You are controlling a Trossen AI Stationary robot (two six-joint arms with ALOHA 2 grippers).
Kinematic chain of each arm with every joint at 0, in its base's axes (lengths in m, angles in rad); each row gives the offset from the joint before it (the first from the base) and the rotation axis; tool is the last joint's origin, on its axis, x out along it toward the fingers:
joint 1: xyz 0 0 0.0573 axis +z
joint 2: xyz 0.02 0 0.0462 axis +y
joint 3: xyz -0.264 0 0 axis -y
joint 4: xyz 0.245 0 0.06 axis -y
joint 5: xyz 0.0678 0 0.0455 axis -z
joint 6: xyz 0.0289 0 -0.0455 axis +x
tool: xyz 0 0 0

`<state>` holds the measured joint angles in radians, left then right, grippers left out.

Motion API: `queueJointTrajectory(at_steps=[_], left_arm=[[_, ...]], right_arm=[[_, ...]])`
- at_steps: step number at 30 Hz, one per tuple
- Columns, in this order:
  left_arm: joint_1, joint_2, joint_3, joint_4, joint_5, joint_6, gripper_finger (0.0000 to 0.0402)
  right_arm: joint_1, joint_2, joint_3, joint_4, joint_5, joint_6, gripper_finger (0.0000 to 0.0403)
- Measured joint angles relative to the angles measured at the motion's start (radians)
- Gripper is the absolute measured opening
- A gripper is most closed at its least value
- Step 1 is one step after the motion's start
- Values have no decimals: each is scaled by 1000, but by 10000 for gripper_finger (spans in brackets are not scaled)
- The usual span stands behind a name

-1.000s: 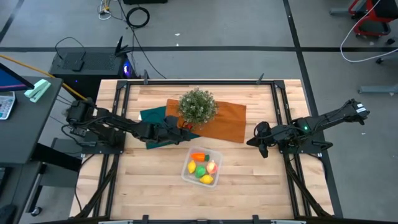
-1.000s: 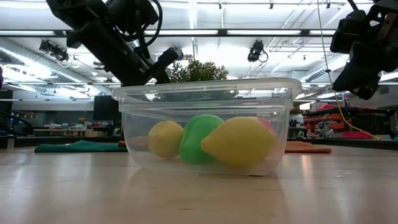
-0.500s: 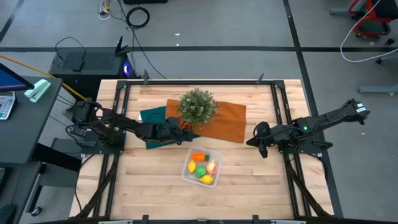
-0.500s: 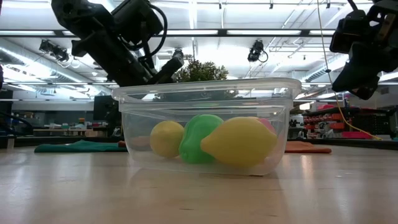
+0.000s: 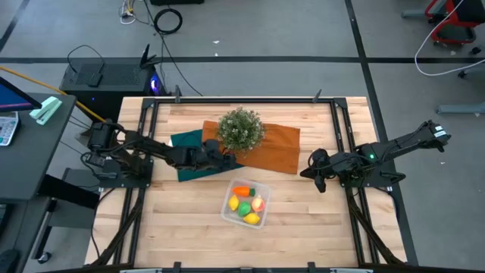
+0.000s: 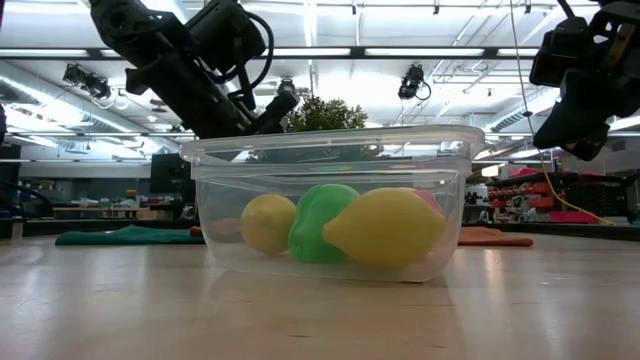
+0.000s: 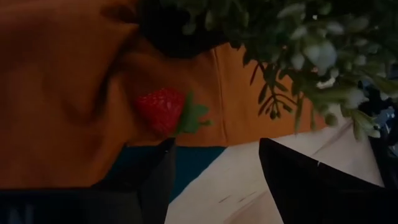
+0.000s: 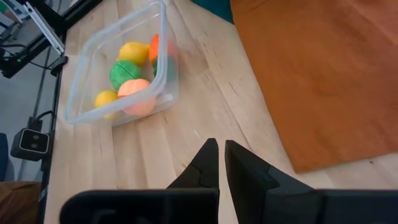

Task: Pick and placing Produce into tupperware
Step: Put the strawberry into the transparent bin

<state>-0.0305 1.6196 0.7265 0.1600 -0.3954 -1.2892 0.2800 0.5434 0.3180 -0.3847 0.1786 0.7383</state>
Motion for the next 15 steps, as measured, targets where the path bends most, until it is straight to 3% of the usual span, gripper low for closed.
queueJointTrajectory(at_steps=[6,15], left_arm=[[8,0,0,0,-1,111,237],[-9,0,0,0,-61,411,276]], right_arm=[[0,0,0,0,2,0,0],[0,0,0,0,4,2,0]])
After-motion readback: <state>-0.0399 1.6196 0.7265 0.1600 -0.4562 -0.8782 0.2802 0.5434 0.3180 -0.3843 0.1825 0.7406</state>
